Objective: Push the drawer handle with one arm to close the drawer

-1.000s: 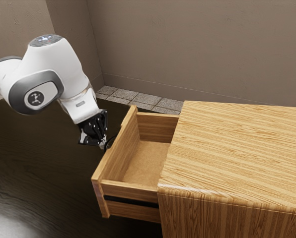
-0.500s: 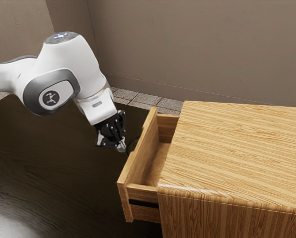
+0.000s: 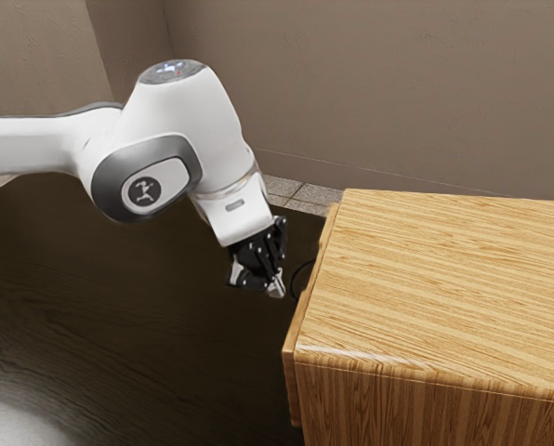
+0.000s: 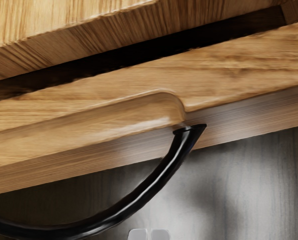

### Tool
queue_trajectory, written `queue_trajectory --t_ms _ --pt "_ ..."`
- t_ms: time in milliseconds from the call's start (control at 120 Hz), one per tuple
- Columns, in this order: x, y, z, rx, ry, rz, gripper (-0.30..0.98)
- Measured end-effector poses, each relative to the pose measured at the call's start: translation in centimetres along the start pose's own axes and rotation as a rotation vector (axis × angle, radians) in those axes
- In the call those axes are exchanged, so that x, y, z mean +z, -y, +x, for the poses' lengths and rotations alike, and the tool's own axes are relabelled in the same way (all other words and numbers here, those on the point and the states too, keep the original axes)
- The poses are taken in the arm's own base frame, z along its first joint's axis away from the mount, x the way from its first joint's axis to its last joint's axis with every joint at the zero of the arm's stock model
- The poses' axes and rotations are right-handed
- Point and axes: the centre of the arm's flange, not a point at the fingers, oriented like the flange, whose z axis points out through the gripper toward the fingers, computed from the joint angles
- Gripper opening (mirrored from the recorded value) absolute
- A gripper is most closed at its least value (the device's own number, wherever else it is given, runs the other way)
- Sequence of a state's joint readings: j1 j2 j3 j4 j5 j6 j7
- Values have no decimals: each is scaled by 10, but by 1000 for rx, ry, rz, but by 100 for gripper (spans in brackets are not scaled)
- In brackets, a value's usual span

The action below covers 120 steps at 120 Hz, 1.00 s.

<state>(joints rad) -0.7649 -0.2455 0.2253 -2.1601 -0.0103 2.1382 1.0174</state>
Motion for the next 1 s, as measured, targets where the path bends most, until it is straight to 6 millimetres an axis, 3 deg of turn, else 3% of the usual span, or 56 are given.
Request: queue_trajectory --t_ms 333,742,867,1000 --pt "10 2 27 3 -5 -6 -12" --pt "7 11 21 -38 -6 4 -10" --pt "1 9 18 -46 -13 3 -6" --pt "-11 6 18 -44 -21 8 -10"
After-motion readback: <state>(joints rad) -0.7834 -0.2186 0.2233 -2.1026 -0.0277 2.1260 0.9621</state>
